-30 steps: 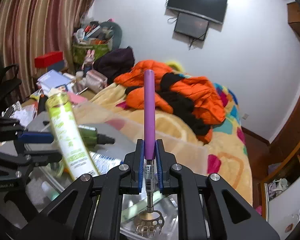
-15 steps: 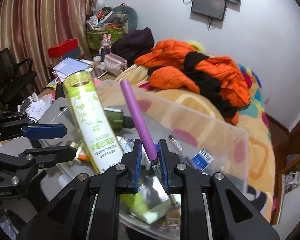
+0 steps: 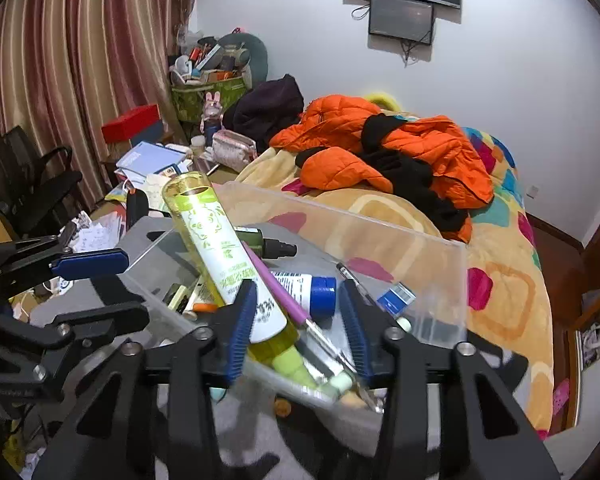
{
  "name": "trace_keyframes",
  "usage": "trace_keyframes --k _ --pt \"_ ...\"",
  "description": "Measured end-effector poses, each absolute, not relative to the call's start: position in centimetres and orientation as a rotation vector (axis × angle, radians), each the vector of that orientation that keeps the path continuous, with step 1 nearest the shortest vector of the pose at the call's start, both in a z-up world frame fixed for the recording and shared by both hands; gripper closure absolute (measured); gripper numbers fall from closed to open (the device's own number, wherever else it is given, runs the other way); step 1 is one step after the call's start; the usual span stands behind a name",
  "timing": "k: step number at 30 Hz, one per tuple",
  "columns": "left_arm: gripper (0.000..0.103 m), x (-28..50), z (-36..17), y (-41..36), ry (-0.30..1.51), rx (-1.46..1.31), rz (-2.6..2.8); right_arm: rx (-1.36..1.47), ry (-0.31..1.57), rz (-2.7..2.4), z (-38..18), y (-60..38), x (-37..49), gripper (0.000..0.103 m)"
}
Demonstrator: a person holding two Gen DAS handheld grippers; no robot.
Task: Organize objects
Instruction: 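Drop silver block into clear box with left tool while right tool lowers back scratcher in, then grasp mint-green bottle with left tool while right tool approaches small brown cork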
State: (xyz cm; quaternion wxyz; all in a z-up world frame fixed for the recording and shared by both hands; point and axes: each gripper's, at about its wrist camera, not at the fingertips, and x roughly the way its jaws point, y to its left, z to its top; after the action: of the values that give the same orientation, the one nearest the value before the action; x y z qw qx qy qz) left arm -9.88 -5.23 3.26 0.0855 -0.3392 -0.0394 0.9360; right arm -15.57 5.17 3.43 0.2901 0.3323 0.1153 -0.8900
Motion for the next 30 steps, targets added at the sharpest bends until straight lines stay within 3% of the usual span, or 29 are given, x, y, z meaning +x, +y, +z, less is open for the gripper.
trace_keyframes --k 2,5,8,21,24,26,30 --pt "0.051 -9.5 3.3 -5.2 -0.122 -1.013 2.790 0.890 0.271 -2.361 3.7 5.9 -14.9 0.051" --pt "0.049 -8.9 3.1 -5.2 -0.132 -1.025 2.788 0.887 0.236 -2.364 4.0 7.0 -13.7 0.049" --pt "0.031 -8.3 2.5 -5.1 -0.155 -1.041 2.782 0.884 0.216 -2.375 3.9 8.1 -12.5 0.049" --pt "0.030 -8.7 -3.2 -3.8 -0.158 -1.260 2.674 1.031 0.136 -2.340 -0.6 10.2 -11.1 0.049" --pt "0.030 -9.4 -4.3 -3.6 -0.164 -1.309 2.650 1.073 0.182 -2.340 -2.0 9.4 -11.6 0.056" --pt "0.030 -10.0 -4.8 -3.3 -0.172 -1.331 2.637 1.101 0.195 -2.330 -2.8 9.0 -11.9 0.067" --pt "0.027 -10.8 -5.3 -2.8 -0.176 -1.354 2.627 1.152 0.191 -2.318 -4.0 8.6 -12.9 0.074"
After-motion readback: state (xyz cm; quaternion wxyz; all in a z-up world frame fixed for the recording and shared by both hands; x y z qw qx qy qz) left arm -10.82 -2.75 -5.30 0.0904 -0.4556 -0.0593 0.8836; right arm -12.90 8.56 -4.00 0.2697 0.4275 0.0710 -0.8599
